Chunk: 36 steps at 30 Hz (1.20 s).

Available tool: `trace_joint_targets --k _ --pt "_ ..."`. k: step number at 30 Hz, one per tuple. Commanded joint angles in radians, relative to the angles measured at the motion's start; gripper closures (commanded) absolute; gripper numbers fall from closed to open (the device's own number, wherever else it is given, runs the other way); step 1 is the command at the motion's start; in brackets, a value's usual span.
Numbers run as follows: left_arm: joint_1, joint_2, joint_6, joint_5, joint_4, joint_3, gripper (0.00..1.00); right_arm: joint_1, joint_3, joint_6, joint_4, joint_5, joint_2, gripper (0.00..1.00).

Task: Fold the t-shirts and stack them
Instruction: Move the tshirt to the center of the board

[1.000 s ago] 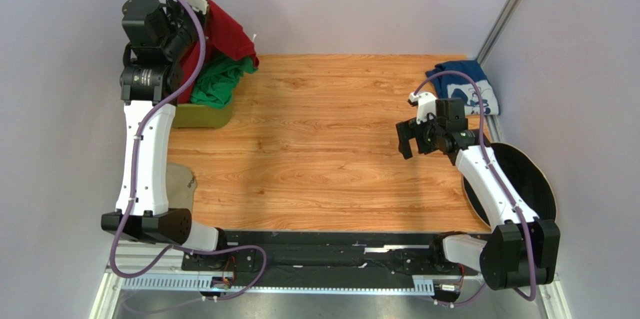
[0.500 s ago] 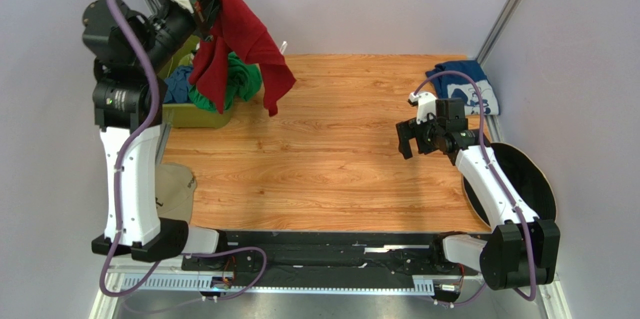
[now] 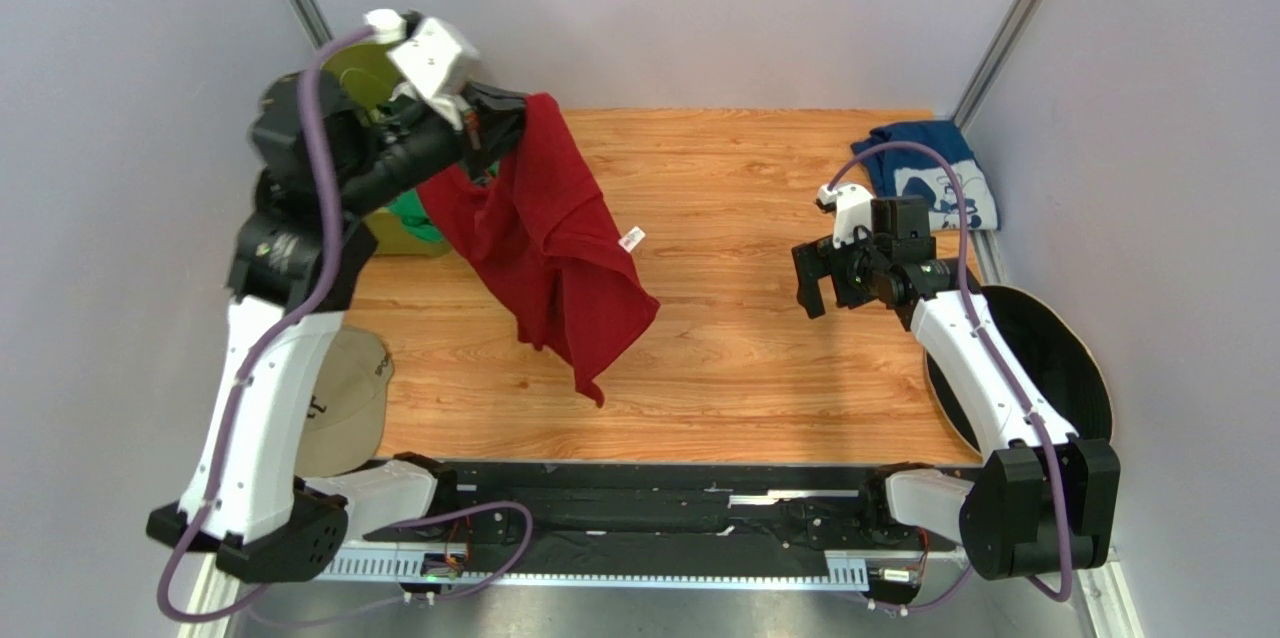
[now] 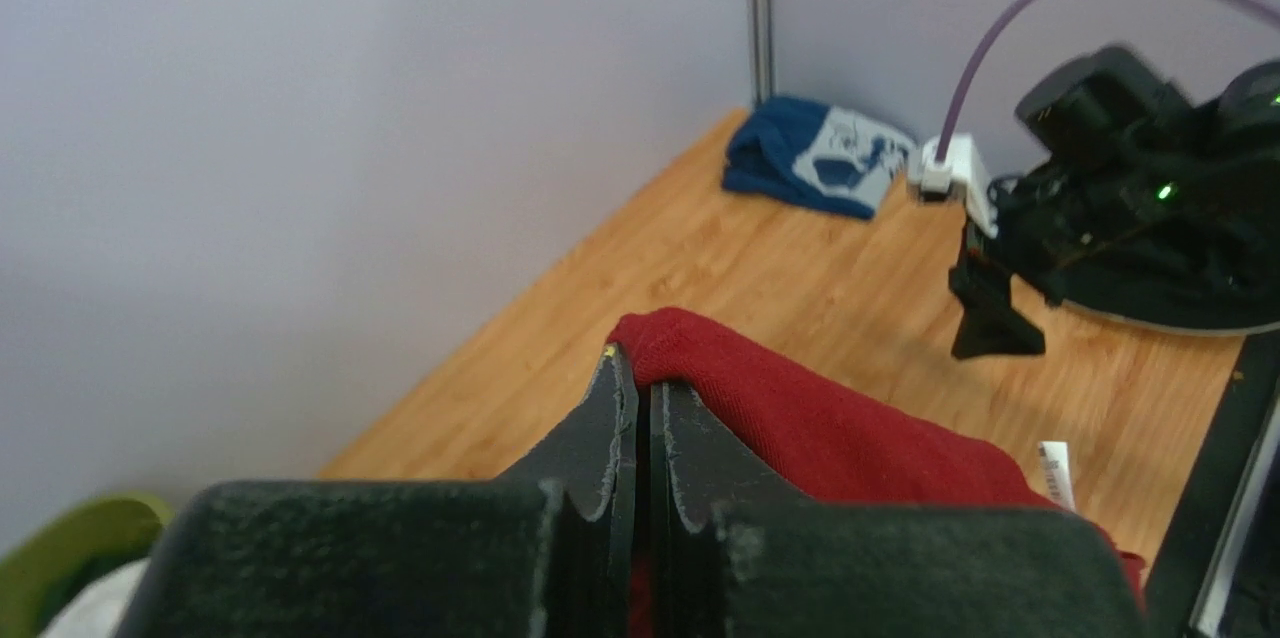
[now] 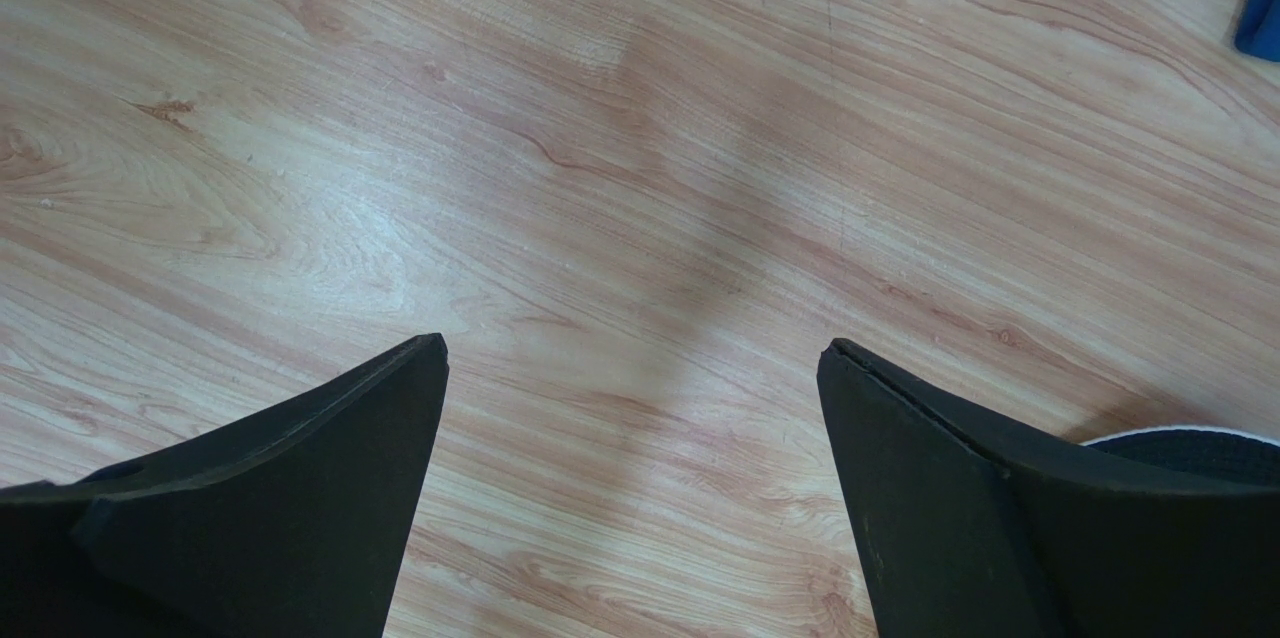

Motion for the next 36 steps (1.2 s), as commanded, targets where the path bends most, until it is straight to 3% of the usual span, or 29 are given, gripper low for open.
trace_joint_targets --k 1,11,20,27,36 --pt "-0.053 0.069 0.080 -0.074 0.037 -0.125 1.00 0.003 0.004 0.002 0.021 -0.009 0.005 0.00" --pt "-0.291 0.276 0.250 -0.259 0.025 -0.116 1.00 0.002 0.005 0.002 0.026 0.011 0.016 0.00" --pt "-0.458 0.486 0.313 -0.376 0.008 0.121 1.00 0.003 0.004 0.000 0.028 0.032 0.025 0.00" --pt "-0.540 0.618 0.331 -0.419 -0.021 0.255 1.00 0.003 0.002 -0.006 0.029 0.037 0.026 0.00" --pt "-0.578 0.643 0.325 -0.439 -0.035 0.330 1.00 0.003 0.001 -0.012 0.031 0.040 0.033 0.00"
